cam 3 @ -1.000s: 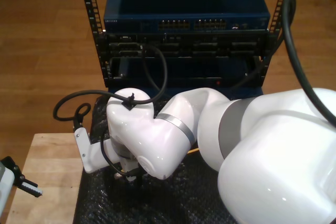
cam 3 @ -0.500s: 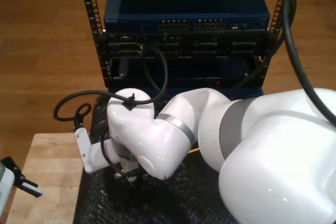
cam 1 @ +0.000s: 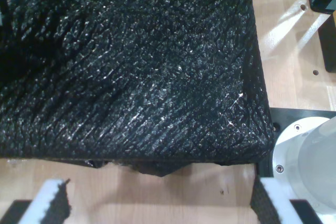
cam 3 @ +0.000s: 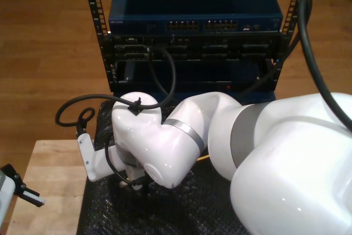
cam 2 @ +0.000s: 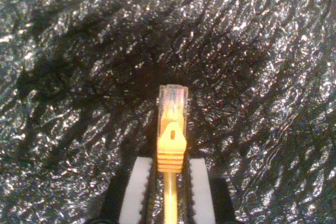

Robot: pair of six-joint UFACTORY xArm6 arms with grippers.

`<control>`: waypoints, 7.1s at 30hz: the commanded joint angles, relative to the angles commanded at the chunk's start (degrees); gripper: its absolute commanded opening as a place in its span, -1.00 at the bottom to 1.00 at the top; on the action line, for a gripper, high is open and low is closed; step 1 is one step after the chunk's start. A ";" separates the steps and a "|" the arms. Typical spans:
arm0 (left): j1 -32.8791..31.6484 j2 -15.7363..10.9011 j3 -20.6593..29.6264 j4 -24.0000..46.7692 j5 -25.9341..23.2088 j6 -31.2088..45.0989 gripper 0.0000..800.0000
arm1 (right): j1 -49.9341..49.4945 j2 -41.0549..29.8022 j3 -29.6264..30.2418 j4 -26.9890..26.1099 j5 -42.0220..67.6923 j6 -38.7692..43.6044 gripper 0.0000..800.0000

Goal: Grab the cable and plug it in

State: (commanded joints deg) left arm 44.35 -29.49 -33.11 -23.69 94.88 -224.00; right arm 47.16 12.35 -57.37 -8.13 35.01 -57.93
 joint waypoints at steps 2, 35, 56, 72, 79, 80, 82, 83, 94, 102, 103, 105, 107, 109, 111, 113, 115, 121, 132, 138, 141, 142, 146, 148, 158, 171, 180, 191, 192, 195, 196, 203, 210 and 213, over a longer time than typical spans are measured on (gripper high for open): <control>0.00 0.09 0.00 0.00 0.00 0.00 1.00 | 0.00 0.00 0.00 0.00 0.00 0.00 -0.62; 0.00 0.09 0.09 0.00 0.09 0.00 1.00 | 0.09 0.09 0.18 0.00 0.00 0.18 -0.98; 0.00 0.00 -0.35 -3.08 0.97 -0.09 1.00 | -6.77 -7.38 0.09 1.67 4.75 -0.18 -0.99; -6.95 -0.09 -1.49 -15.03 8.79 -5.45 1.00 | -14.59 -18.90 2.29 13.36 14.33 -6.24 -0.99; -16.88 0.09 -2.37 -18.29 8.09 -13.71 1.00 | -21.27 -21.27 2.64 22.24 19.16 -12.40 -0.99; -18.20 0.09 -2.64 -19.16 8.09 -14.51 1.00 | -22.33 -21.63 2.64 23.47 19.87 -13.19 -0.99; -20.31 0.44 -2.99 -21.54 7.82 -15.74 1.00 | -24.18 -22.51 2.64 25.58 21.27 -14.42 -0.99; -20.84 0.97 -3.25 -23.03 7.38 -16.35 1.00 | -24.97 -22.95 2.64 26.46 21.98 -14.95 -0.99; -23.74 9.49 -8.00 -32.00 3.16 -18.02 1.00 | -27.87 -26.29 1.93 30.51 26.99 -16.97 -0.99; -30.86 11.60 -10.29 -33.85 -2.46 -21.36 1.00 | -28.57 -27.60 0.09 31.65 30.68 -16.97 -0.99; -32.26 11.60 -10.29 -33.93 -3.43 -21.89 1.00 | -28.48 -27.96 0.00 31.65 30.68 -16.97 -0.99; -34.73 11.60 -10.29 -33.93 -5.01 -22.95 1.00 | -28.57 -28.48 -0.09 31.65 31.21 -17.05 -0.99; -36.40 11.60 -10.37 -33.93 -6.15 -23.21 1.00 | -28.57 -29.01 -0.44 31.65 32.00 -16.97 -0.99; -37.27 11.60 -10.55 -33.93 -6.51 -23.21 1.00 | -28.92 -29.63 -0.97 31.65 32.79 -16.97 -0.99; -38.15 11.78 -11.52 -34.02 -6.51 -23.21 1.00 | -29.36 -29.98 -1.05 31.82 33.58 -16.97 -0.99; -38.86 12.66 -12.66 -34.02 -6.51 -23.21 1.00 | -29.36 -30.33 -1.14 33.05 34.11 -16.97 -0.99; -39.21 13.89 -13.71 -34.11 -6.59 -23.30 1.00 | -29.45 -30.59 -1.14 34.55 34.81 -17.05 -0.99; -39.21 15.74 -16.00 -35.69 -8.97 -22.95 1.00 | -29.54 -31.38 -1.32 35.69 35.96 -16.97 -0.99; -40.97 15.82 -16.09 -36.57 -11.78 -22.95 1.00 | -29.36 -31.30 -1.14 35.78 36.04 -16.97 -0.99; -40.79 15.38 -15.91 -37.63 -11.34 -22.86 1.00 | -28.84 -31.03 -0.79 36.04 35.87 -16.79 -0.99; -40.70 15.38 -15.82 -37.71 -11.16 -22.77 1.00 | -28.84 -30.86 -0.26 38.15 35.69 -16.79 -0.99; -40.70 15.38 -15.74 -37.71 -11.08 -22.77 1.00 | -28.75 -30.86 0.00 38.86 35.69 -16.79 -0.99; -40.70 15.38 -15.56 -37.71 -10.90 -22.68 1.00 | -28.66 -30.42 0.09 39.65 35.43 -16.79 -0.98; -40.70 15.38 -15.47 -37.71 -10.90 -22.33 0.99 | -28.57 -29.89 0.00 39.65 35.43 -16.79 -0.98; -40.70 15.38 -15.30 -37.80 -10.20 -21.80 0.83 | -28.57 -27.69 0.00 39.65 35.34 -16.79 -0.98; -40.62 15.38 -15.21 -37.98 -8.97 -21.80 0.31 | -27.96 -27.69 0.00 39.82 35.16 -16.88 -0.98; -40.62 15.38 -14.51 -38.51 -8.97 -21.80 -0.01 | -28.04 -27.69 0.00 39.82 35.16 -16.88 -0.98; -40.62 15.38 -14.15 -38.68 -8.97 -21.71 -0.19 | -28.04 -27.78 0.00 39.82 35.16 -16.88 -0.98; -40.62 15.38 -14.15 -38.68 -8.97 -21.71 -0.21 | -28.04 -27.78 0.00 39.82 35.16 -16.88 -0.98; -40.62 15.38 -14.15 -38.77 -8.97 -21.71 -0.28 | -28.04 -27.78 0.00 39.82 35.16 -16.88 -0.98; -40.62 15.38 -14.15 -38.68 -8.97 -21.80 -0.29 | -28.04 -27.78 0.00 39.82 35.16 -16.88 -0.98; -40.62 15.38 -14.15 -39.12 -8.53 -21.71 -0.36 | -28.04 -27.78 0.00 39.82 35.16 -16.88 -0.98; -40.62 15.38 -14.15 -39.12 -8.53 -21.71 -0.52 | -28.04 -27.78 0.00 39.82 35.16 -16.88 -0.98; -40.62 15.30 -14.07 -39.12 -8.53 -21.71 -0.73 | -28.04 -27.78 0.00 39.82 35.16 -16.88 -0.98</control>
State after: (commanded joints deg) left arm 3.74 -14.20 -47.18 -62.81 86.35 -245.71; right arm 19.12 -15.43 -57.37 31.69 70.18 -74.81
